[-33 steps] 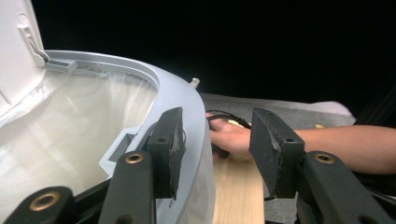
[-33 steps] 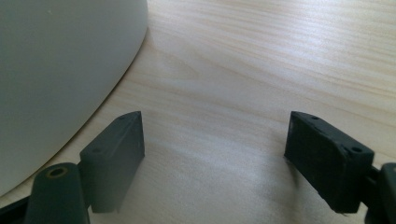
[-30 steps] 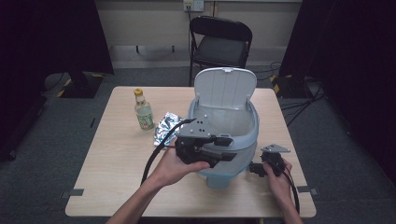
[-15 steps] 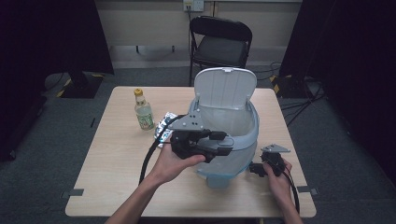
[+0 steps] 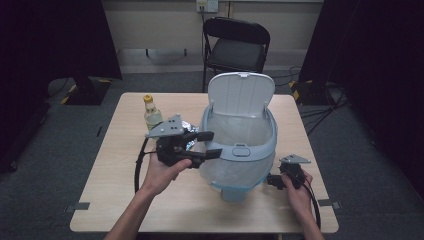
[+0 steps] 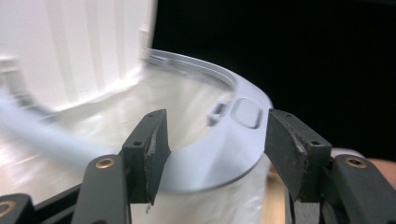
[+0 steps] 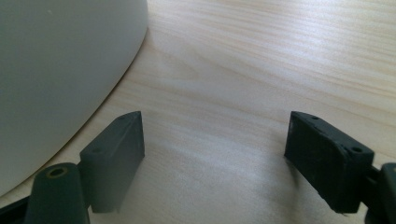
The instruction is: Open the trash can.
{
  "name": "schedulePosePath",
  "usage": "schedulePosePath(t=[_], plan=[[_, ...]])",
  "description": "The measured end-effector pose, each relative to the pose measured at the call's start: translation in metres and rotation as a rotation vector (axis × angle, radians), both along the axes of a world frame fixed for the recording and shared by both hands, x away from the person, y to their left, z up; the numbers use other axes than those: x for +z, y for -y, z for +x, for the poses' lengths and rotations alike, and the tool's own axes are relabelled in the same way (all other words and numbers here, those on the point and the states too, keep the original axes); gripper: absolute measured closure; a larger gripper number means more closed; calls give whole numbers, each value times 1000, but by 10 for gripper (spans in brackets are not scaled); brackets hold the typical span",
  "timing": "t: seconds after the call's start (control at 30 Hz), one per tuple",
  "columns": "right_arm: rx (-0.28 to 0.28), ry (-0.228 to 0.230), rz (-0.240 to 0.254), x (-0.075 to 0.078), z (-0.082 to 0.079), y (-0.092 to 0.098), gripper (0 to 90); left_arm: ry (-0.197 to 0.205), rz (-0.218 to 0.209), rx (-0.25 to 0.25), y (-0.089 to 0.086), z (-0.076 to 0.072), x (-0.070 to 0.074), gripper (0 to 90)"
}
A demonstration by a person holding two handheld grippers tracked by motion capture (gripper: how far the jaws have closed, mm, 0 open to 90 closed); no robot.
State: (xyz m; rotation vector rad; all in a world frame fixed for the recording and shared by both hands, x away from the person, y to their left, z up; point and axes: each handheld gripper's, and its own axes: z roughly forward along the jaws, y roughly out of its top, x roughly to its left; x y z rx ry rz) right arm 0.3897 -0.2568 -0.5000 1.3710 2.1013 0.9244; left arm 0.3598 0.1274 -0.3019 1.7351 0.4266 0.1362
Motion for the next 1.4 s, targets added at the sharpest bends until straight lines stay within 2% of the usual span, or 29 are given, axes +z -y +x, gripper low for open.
schedulePosePath(t=[0.07,0.13,0.27,0.37,0.4,0.47,0.53,0.6,0.63,0.7,0.8,0.87,0.93,1.1,1.2,1.23,1.3,1.4], plan=[[0,0,0,0,0,0,187,-3,-5,26,-13,3,-2,390],[0,0,0,0,0,0,187,-9,-26,59,-27,5,-4,390],[0,0,0,0,0,0,187,-31,-23,141,-52,14,-15,395],[0,0,0,0,0,0,188,-74,-2,187,-66,26,-31,398],[-1,0,0,0,0,0,188,-88,22,194,-69,30,-36,397],[-3,-1,0,0,0,0,187,-105,62,214,-71,34,-44,392],[-4,-1,0,0,0,0,187,-130,76,236,-72,40,-54,386],[-4,-1,0,0,0,0,187,-138,120,259,-70,48,-65,384],[-4,-1,0,0,0,0,187,-150,146,267,-69,53,-73,374],[-4,-1,0,0,0,0,187,-190,165,284,-67,62,-88,365],[-4,-2,1,0,0,0,187,-222,230,303,-63,75,-108,344],[-4,-1,1,0,0,0,187,-226,259,298,-61,82,-117,310],[-4,-2,1,0,0,0,187,-234,259,304,-57,87,-123,305],[-4,-1,1,0,0,0,187,-252,329,313,-51,95,-138,289],[-4,-1,1,0,0,0,187,-293,348,337,-52,100,-146,299],[-4,-1,0,0,0,0,187,-307,349,340,-53,101,-148,316],[-4,-2,1,0,0,0,187,-308,334,367,-55,100,-152,324],[-4,-1,0,0,0,0,187,-304,344,387,-56,101,-158,332]])
